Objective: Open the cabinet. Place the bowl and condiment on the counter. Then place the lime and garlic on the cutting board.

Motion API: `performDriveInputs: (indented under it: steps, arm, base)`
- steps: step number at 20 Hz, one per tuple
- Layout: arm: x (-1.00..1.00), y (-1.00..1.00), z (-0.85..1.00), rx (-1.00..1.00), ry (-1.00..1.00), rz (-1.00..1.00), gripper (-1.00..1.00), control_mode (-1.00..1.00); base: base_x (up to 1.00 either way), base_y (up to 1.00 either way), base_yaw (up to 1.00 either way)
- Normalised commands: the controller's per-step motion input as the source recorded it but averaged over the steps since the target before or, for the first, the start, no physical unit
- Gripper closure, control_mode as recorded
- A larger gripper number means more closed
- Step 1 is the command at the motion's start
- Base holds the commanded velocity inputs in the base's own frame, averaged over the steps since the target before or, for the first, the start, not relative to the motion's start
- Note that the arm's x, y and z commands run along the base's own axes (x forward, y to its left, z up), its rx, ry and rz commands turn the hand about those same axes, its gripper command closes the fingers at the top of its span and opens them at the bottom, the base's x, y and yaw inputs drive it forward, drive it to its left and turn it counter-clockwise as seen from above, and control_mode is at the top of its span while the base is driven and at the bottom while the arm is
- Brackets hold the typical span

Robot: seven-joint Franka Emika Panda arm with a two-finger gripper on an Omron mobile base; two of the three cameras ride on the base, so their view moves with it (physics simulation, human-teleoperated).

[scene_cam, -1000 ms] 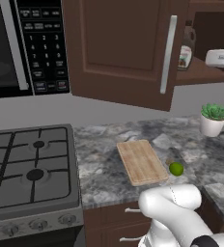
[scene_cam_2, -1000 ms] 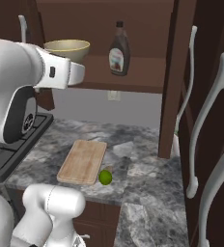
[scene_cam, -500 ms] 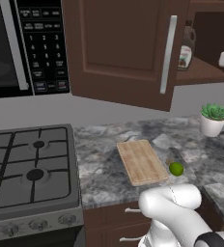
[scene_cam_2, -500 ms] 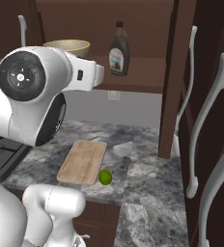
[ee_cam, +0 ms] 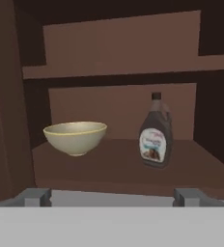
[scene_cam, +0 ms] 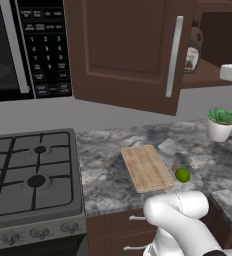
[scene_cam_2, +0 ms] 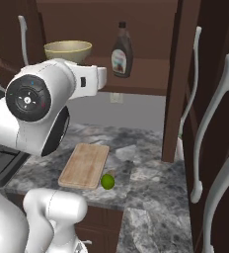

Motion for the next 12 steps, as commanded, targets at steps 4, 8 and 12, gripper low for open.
performDriveInputs:
  steps: [4, 8, 12]
  arm:
    - [0.35, -0.02, -0.04, -0.03, -0.02, -0.01, -1.0, -1.0]
    - [0.4, -0.12, 0.01, 0.04, 0.05, 0.0, -1.0, -1.0]
    - [0.4, -0.02, 0.01, 0.02, 0.02, 0.01, -1.0, -1.0]
  base:
    - [0.0, 0.0, 0.0]
    - [0.0, 0.0, 0.0]
    - [0.0, 0.0, 0.0]
